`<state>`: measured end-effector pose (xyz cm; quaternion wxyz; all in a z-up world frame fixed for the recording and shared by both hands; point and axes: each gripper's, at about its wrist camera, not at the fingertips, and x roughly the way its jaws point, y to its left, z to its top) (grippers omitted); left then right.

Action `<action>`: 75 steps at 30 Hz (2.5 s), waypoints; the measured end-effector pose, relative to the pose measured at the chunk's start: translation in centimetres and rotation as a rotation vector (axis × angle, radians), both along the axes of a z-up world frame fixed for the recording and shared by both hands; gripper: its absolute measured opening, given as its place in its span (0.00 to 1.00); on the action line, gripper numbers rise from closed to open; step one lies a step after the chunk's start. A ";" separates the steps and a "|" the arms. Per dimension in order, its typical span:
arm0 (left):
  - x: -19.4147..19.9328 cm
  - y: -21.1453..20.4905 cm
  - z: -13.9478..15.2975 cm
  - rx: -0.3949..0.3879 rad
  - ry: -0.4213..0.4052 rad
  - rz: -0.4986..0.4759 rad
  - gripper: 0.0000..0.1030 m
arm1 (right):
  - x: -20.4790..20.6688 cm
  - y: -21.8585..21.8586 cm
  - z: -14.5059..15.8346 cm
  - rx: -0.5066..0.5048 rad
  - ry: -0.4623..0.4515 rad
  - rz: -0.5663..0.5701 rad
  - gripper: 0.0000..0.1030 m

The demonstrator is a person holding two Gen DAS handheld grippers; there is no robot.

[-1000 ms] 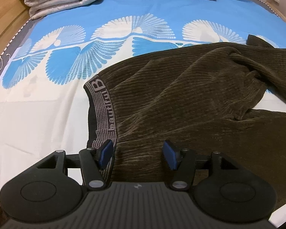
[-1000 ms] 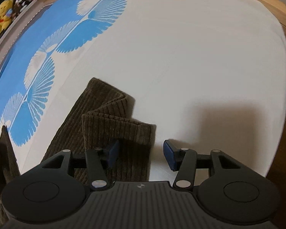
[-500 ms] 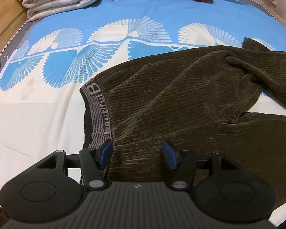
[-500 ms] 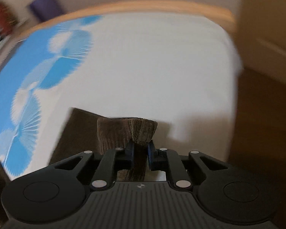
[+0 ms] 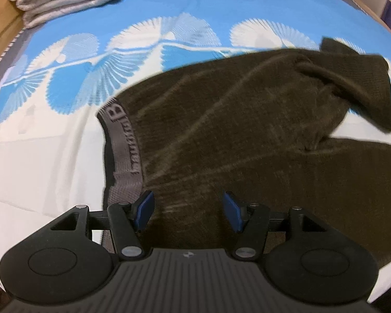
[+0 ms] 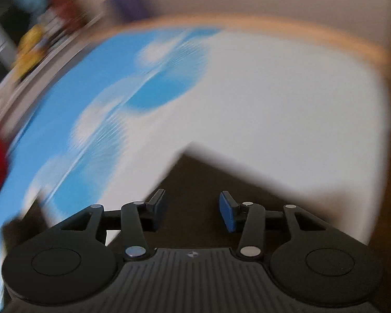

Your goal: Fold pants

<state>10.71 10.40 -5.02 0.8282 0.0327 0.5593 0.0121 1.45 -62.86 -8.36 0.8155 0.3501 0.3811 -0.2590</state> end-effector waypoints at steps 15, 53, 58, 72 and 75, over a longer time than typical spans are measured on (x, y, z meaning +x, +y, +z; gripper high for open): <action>1.4 -2.3 -0.8 -0.003 -0.011 -0.031 0.49 | 9.2 10.3 -0.5 -0.048 -0.048 0.330 0.44; 11.8 -21.1 -8.8 0.030 -0.041 -0.389 0.09 | 32.8 19.8 -6.4 -0.141 -0.089 0.718 0.09; 12.8 -19.3 -6.7 0.046 -0.110 -0.303 0.07 | 31.3 15.6 -1.1 0.041 -0.266 0.464 0.08; 11.6 -17.9 -7.2 0.009 -0.027 -0.425 0.08 | 22.9 2.4 -8.6 0.123 -0.011 -0.228 0.08; 11.7 -17.2 -6.5 -0.034 -0.043 -0.420 0.08 | 22.4 2.9 -5.3 0.069 -0.088 -0.208 0.08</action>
